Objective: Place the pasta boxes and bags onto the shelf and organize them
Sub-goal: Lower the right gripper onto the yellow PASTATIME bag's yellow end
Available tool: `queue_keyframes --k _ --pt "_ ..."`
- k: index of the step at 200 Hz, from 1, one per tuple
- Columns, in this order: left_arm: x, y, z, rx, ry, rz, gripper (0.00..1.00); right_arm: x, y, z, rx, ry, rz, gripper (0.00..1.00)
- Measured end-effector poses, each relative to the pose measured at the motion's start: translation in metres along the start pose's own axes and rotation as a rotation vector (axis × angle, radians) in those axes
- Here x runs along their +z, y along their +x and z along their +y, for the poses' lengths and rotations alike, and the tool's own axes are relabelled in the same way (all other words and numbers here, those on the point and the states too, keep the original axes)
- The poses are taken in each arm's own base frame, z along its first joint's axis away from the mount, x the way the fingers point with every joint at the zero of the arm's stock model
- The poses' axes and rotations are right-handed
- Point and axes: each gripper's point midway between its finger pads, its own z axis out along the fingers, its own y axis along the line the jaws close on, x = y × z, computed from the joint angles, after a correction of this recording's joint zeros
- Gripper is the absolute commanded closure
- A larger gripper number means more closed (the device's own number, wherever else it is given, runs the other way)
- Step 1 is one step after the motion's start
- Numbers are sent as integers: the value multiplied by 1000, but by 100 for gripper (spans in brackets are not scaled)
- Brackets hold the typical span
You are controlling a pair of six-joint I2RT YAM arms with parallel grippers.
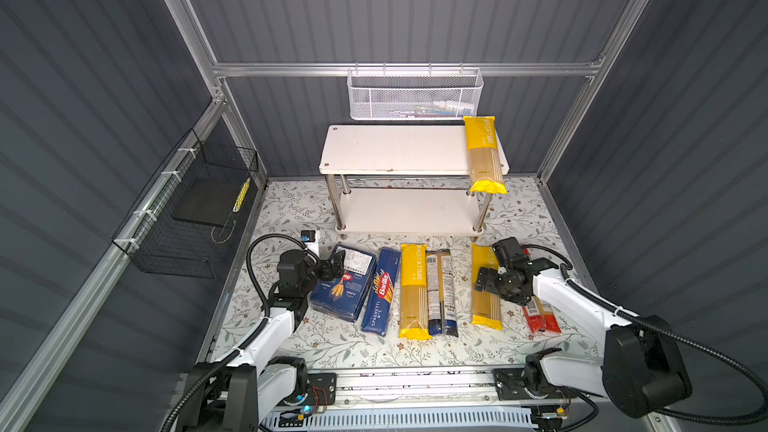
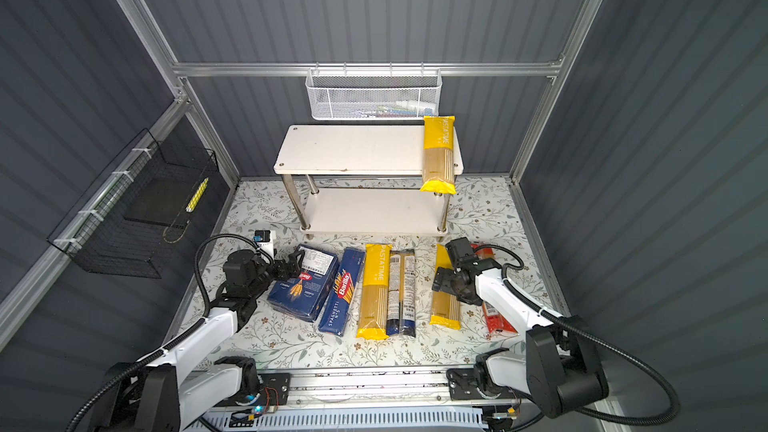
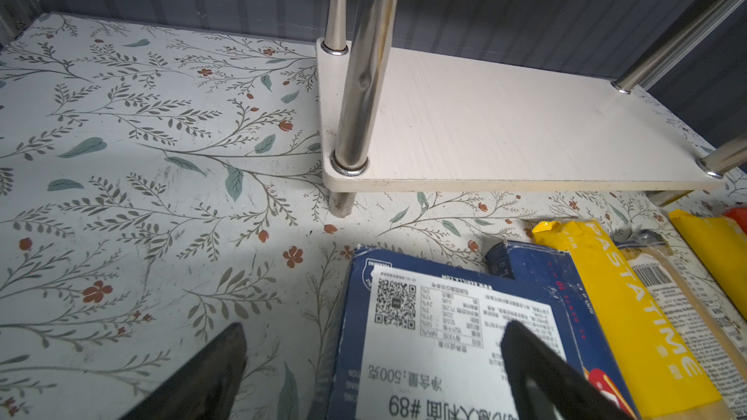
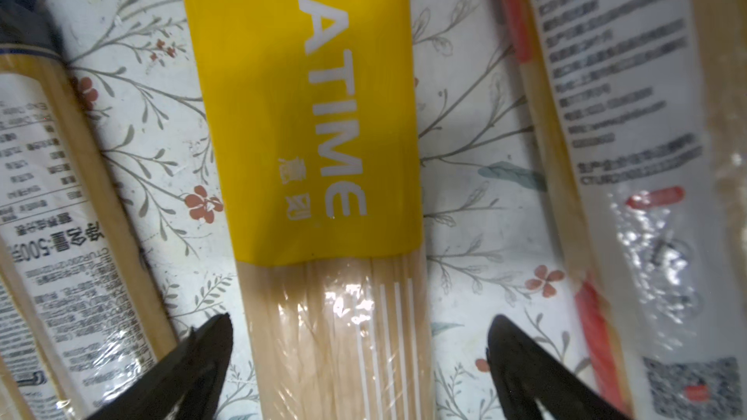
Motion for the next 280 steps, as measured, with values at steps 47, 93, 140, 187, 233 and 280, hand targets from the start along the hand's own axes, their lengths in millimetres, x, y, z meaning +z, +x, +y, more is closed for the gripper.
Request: queue_keyframes --k 47,93,140,187,233,280 --pt "0 0 0 0 1 0 1 5 -6 6 -15 6 22 1" --pt "0 0 -1 0 6 1 1 10 -14 11 -52 27 51 1" --pt "0 0 -1 0 8 1 1 19 -10 10 -82 44 96 1" --pt "0 0 -1 0 8 1 1 24 -10 10 -101 56 118 1" --pt "0 0 -1 0 8 1 1 27 -8 9 -103 67 127 1" --pt "0 0 -1 0 8 1 1 30 -7 9 -113 74 133 2"
